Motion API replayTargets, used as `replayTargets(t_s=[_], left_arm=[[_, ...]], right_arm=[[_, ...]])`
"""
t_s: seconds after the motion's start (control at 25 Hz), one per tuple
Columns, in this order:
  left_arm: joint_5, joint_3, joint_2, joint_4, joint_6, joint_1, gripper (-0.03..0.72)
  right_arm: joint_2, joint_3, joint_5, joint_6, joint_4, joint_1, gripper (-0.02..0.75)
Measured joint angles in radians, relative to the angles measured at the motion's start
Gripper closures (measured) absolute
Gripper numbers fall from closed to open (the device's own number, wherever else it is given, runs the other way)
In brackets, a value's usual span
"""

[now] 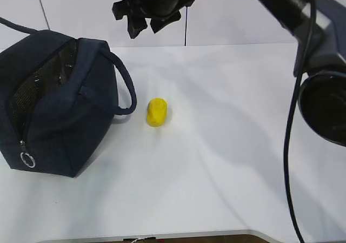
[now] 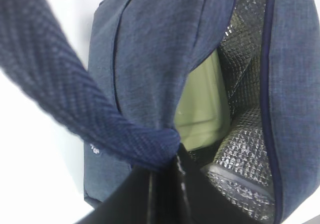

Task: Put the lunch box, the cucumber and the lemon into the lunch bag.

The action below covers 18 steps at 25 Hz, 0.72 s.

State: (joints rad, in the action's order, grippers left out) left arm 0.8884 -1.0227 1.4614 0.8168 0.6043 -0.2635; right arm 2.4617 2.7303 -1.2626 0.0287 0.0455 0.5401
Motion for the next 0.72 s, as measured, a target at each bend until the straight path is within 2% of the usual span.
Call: replayTargets(t_s=[0.44, 0.72], left_arm=[[0.0, 0.0, 0.0, -0.004, 0.0, 0.0, 0.694], [0.0, 0.0, 0.0, -0.004, 0.0, 0.0, 0.694]], right_arm=[[-0.136, -0.288, 0.002, -0.019, -0.012, 0.0, 0.293], [-0.162, -0.399, 0.008, -0.175, -0.012, 0.0, 0.293]])
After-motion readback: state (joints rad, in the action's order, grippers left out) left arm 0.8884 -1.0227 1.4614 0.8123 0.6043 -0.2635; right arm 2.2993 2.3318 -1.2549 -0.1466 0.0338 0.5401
